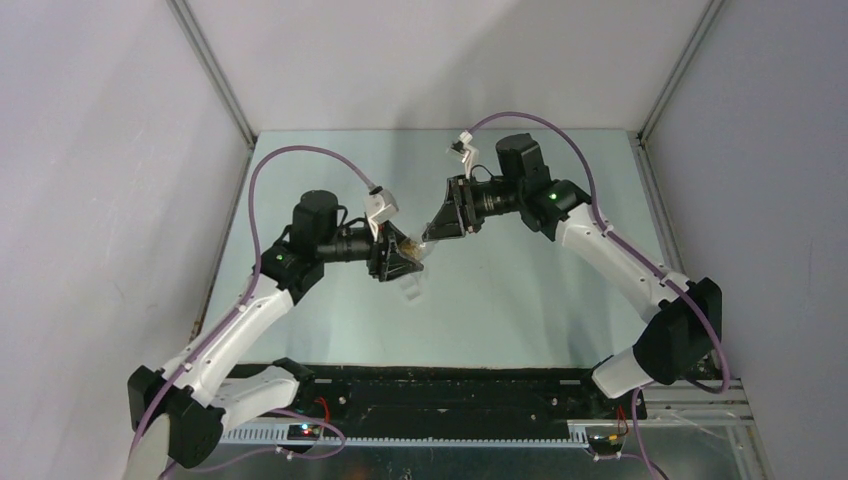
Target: Sort the pills into containers
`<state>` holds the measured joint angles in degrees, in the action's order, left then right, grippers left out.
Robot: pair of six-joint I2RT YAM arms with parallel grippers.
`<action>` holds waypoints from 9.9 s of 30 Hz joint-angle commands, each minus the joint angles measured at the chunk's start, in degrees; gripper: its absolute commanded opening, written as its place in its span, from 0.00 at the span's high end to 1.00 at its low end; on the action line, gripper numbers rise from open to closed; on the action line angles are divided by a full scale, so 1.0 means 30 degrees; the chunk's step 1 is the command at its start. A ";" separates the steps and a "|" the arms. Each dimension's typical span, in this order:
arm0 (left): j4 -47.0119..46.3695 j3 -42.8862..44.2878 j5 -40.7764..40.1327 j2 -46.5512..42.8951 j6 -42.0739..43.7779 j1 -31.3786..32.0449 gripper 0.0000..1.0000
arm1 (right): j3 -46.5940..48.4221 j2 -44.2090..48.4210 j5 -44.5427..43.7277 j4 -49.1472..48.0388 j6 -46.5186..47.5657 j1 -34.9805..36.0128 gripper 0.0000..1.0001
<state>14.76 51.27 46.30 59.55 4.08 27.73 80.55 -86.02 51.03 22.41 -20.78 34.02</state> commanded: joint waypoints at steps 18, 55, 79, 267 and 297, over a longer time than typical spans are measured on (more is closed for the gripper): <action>-0.5362 -0.1345 -0.3754 -0.0546 -0.4747 0.0010 1.00 | -0.1651 0.1437 -1.3315 -0.5781 -0.9211 0.3004 0.24; -0.6594 -0.0606 -0.2677 -0.1202 -0.6603 0.0012 1.00 | -0.2625 0.1840 -0.0700 -0.9923 -0.3234 -0.0476 0.79; -0.1082 0.0606 -0.5554 -0.1072 0.3696 0.0089 1.00 | 0.1606 0.2192 -0.9599 0.0154 -0.2951 0.1378 0.04; 0.1343 0.3917 0.3387 0.0626 0.1981 0.0250 1.00 | -0.1459 0.3257 0.4608 -0.7267 0.0021 -0.2580 0.71; 0.7831 0.5220 0.5733 0.1135 0.8358 0.0252 1.00 | 0.6752 0.1405 0.2894 0.7793 0.9928 -0.1795 0.74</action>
<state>22.65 67.57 59.31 64.45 18.90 28.40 94.02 -81.69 62.43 36.93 2.33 30.15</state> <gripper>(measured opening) 0.568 0.457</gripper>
